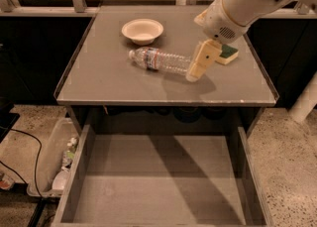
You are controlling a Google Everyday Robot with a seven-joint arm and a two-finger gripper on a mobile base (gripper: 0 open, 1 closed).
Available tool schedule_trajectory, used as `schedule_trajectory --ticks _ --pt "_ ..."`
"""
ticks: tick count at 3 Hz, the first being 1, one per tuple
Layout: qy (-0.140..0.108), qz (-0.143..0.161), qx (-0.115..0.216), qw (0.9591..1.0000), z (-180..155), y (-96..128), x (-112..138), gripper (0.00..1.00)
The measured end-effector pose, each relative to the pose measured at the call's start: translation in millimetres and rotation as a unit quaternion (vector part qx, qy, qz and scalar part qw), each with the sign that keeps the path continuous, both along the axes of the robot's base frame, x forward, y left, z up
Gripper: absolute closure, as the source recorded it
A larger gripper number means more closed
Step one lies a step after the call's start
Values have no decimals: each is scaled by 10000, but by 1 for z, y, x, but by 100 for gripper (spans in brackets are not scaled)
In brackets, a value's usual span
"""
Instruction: Place water bottle into top drawer
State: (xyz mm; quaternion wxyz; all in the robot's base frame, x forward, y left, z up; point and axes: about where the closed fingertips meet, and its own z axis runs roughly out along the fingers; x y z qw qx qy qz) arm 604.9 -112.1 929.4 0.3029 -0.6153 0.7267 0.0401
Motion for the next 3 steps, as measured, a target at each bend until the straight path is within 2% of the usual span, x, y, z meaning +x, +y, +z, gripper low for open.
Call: schedule_trajectory --ticks 2,3 --pt "281 -70 157 9995 -29 18 51 0" --pt "457 -205 156 9986 -47 23 66 0"
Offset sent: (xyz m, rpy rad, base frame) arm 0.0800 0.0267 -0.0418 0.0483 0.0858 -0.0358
